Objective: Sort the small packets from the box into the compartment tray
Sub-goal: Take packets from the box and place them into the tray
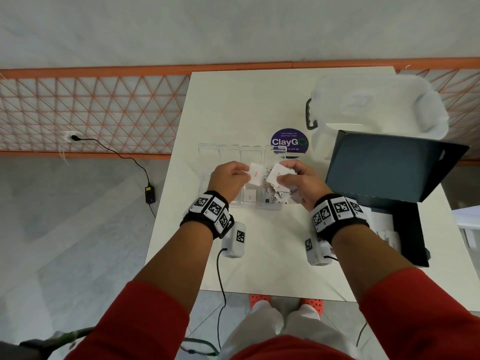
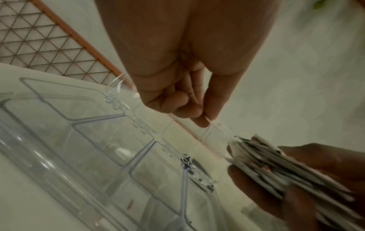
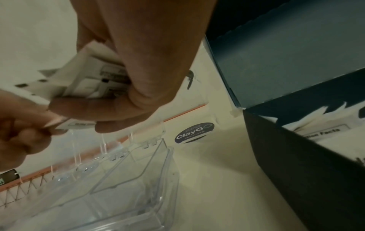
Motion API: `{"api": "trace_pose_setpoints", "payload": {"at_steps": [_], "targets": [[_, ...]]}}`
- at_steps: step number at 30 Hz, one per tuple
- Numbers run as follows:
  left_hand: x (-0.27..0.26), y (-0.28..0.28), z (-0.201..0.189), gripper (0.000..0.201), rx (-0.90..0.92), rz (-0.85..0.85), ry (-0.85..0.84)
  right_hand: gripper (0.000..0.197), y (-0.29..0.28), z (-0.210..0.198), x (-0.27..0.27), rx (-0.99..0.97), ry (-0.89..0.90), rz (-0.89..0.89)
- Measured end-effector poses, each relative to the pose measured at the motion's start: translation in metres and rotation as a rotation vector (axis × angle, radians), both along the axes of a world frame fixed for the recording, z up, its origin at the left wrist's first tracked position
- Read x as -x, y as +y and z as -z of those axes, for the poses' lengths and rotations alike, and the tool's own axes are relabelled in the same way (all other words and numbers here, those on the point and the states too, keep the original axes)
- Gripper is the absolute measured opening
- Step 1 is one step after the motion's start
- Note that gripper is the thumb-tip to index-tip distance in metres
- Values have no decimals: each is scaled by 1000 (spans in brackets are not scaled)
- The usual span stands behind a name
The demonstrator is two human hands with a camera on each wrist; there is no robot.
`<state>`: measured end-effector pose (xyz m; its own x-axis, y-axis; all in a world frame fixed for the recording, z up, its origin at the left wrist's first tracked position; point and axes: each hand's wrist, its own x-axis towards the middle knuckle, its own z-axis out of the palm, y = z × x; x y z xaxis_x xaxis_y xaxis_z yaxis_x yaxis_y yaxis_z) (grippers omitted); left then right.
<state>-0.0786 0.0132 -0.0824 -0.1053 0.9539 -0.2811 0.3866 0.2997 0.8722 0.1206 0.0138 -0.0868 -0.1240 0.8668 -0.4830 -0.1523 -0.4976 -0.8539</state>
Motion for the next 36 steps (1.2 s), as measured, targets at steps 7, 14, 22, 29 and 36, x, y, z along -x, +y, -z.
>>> {"api": "trace_pose_setpoints", "payload": {"at_steps": [7, 14, 22, 29, 36], "targets": [[-10, 5, 22, 18, 146, 124, 501, 28, 4, 5, -6, -2, -1, 29], [-25, 7, 26, 17, 193, 352, 693, 28, 8, 7, -5, -20, 7, 21], [-10, 8, 22, 17, 37, 235, 579, 28, 11, 14, -2, 18, -14, -38], [-9, 5, 17, 18, -83, 211, 311, 26, 11, 12, 2, -20, -28, -69], [-20, 12, -9, 15, -30, 181, -14, 23, 7, 4, 1, -11, -15, -168]]}}
